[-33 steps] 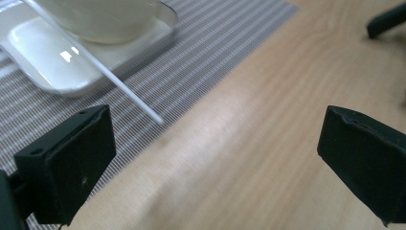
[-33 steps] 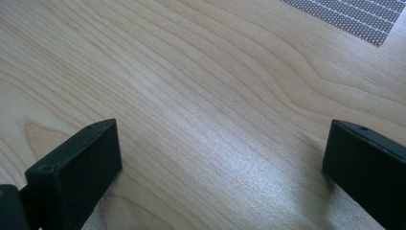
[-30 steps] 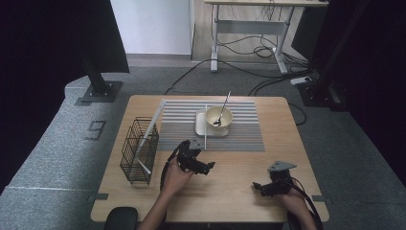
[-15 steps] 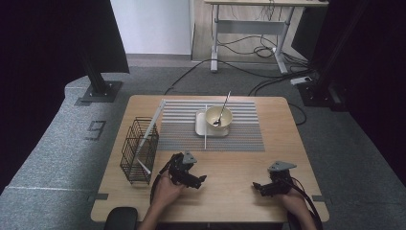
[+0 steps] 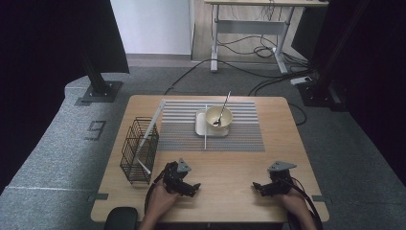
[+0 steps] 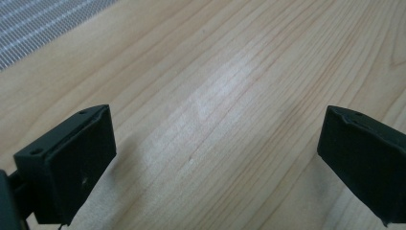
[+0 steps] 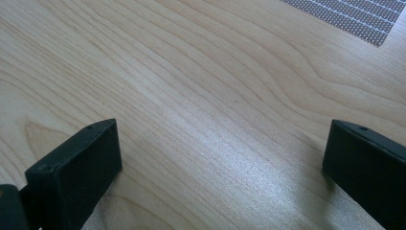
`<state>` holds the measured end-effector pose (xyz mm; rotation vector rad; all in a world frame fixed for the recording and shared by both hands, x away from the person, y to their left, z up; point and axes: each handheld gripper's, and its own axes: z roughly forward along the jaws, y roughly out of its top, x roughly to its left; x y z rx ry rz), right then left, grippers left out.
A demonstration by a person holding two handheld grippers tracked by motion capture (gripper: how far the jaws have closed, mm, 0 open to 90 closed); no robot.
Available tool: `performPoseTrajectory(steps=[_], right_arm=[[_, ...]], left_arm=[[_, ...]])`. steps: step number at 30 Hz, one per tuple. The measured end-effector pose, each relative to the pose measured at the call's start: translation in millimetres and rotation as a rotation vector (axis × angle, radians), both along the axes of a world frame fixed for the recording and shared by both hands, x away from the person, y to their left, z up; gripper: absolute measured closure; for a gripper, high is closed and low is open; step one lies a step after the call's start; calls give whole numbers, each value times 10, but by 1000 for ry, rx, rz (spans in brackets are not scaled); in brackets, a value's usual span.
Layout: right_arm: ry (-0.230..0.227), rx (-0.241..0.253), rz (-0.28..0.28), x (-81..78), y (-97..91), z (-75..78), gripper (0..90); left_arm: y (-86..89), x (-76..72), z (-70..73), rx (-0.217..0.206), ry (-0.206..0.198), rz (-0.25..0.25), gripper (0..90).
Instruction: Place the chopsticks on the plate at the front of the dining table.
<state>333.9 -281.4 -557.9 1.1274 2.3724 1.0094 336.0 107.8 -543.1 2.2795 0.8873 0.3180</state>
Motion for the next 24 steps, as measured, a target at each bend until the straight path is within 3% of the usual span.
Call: performPoseTrajectory(steps=[3,7,18,24], right_arm=[[-4,-2,2,3,-1,-1,0],[-5,-3,1,3,0,0,0],[3,-5,-3,6,10,10,0],[2,-23,7,-14,49,91,0]], left_arm=[[-24,-4,-44,34,-2,-10,0],[-34,-8,-68,8,-5,-14,0],[-34,-7,-69,7,-4,-11,0],[-35,-7,-70,5,-4,-11,0]])
